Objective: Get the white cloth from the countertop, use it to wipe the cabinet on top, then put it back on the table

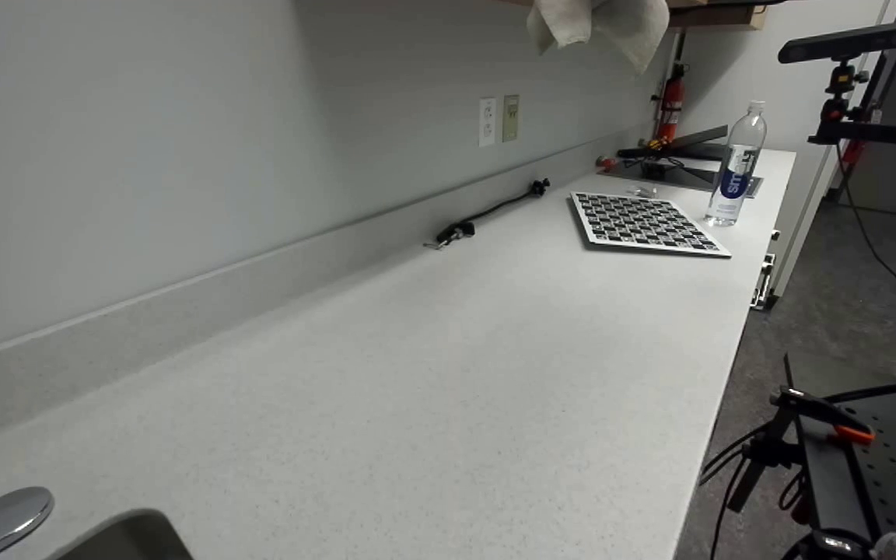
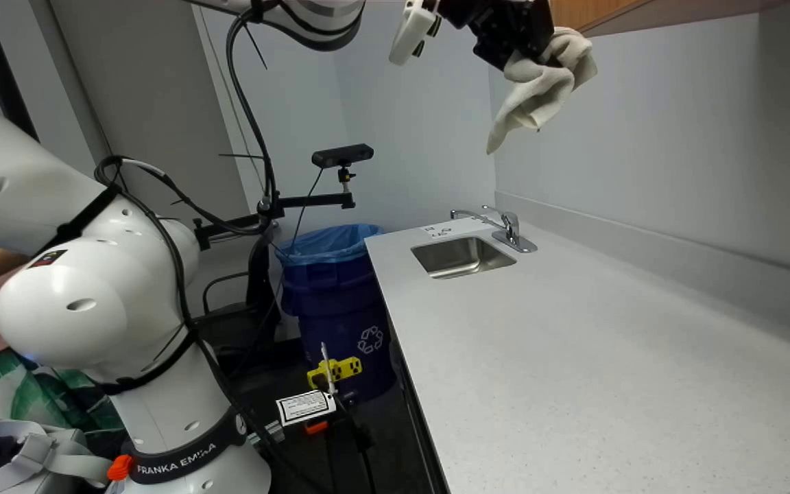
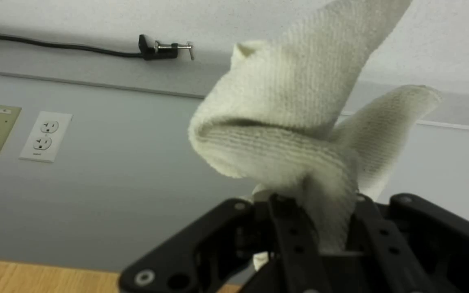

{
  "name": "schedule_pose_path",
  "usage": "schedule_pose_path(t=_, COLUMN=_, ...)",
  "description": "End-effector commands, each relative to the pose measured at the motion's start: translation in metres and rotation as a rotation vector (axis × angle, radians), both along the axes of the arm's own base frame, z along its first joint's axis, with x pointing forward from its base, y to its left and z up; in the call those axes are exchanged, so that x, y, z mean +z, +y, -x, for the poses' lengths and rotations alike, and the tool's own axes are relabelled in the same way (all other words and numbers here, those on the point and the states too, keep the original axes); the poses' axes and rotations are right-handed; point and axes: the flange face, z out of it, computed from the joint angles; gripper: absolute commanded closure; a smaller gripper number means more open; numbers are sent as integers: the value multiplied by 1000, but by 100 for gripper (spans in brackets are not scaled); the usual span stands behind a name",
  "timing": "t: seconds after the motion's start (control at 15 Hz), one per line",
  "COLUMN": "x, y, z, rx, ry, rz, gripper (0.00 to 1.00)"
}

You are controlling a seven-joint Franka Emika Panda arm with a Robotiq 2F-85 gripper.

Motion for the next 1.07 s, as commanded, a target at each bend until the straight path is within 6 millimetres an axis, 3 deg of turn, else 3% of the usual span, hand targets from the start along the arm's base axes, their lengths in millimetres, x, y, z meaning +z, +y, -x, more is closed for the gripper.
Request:
schedule_pose_path(t=0.0, x=1, y=0, z=0, rx=0, ry=1, rz=0, gripper=87)
schedule_pose_path(t=0.07, x=1, y=-2, z=-1, rx=-6, ry=-4, rz=-2, gripper=97)
schedule_pose_path(t=0.2, x=17, y=-7, z=-1, rx=-16, ry=-57, rz=8, gripper=97)
schedule_pose_path(t=0.67, x=121, y=-13, z=19, rx=2, ry=-338, rz=102, gripper=97)
schedule_pose_path(t=1.0, x=170, y=-12, z=15, rx=-35, ry=-593, rz=94, gripper=97)
